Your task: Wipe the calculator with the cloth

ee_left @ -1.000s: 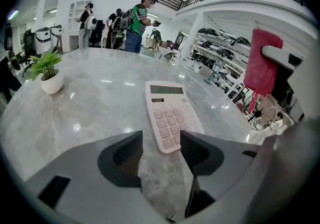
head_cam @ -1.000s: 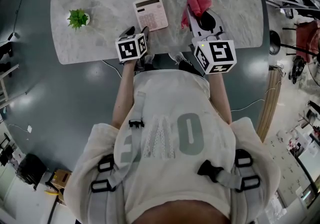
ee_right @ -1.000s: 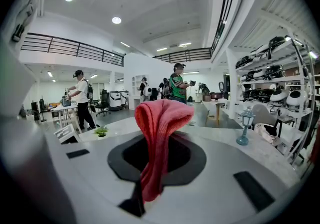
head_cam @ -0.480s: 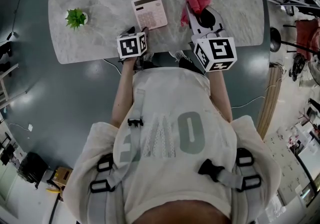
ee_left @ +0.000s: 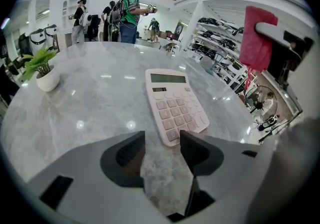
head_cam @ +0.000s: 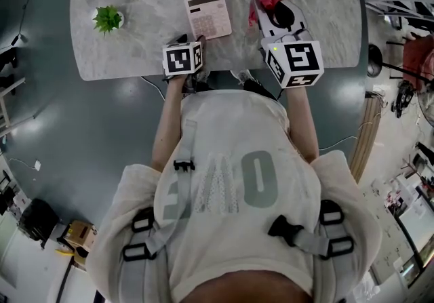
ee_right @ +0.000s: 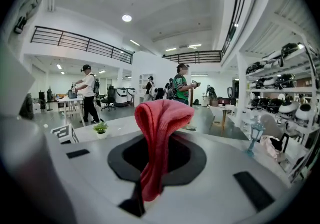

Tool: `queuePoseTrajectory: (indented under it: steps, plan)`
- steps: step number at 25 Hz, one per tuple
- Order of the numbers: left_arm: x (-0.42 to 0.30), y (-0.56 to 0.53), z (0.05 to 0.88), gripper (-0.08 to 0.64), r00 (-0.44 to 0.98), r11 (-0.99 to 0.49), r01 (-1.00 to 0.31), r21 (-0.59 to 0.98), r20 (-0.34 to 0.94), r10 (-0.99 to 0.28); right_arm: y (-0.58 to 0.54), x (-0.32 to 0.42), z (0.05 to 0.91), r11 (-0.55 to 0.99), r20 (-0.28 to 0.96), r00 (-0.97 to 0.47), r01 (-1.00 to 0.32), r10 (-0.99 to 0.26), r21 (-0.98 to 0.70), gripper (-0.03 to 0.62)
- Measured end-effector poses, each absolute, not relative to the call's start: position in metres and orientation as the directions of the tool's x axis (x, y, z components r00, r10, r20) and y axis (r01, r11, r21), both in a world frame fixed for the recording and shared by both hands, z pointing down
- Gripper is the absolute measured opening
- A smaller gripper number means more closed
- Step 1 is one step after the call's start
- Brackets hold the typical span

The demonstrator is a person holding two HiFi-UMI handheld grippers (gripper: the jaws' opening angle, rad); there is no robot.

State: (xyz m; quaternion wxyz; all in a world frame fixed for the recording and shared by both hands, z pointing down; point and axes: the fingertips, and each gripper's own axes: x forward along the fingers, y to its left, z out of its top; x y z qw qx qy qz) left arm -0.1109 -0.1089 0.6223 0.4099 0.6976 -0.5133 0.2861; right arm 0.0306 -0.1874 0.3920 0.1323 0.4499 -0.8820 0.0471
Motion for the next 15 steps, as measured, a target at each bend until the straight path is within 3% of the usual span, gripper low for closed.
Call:
queuePoseTrajectory:
  steps: [7,11,15]
  plan:
    - [-0.112,-0.109,0.624,0.219,0.312,-0.137,-0.950,0.281,0.817,-0.485,-0.213,-0.003,0.386,0.681,0.340,-0.590,-0.634,-0.733,0.367,0.057]
    - [-0.113,-0.109,0.625,0.219,0.311,-0.137,-0.950,0.280,0.812,-0.493,-0.221,-0.028,0.418,0.718,0.486,-0.547,-0.369,-0.681,0.590,0.057]
    - [-0.112,-0.109,0.624,0.219,0.310,-0.138,-0.951,0.278,0.813,-0.493,-0.227,-0.047,0.454,0.725,0.580,-0.513,-0.131,-0.633,0.676,0.057]
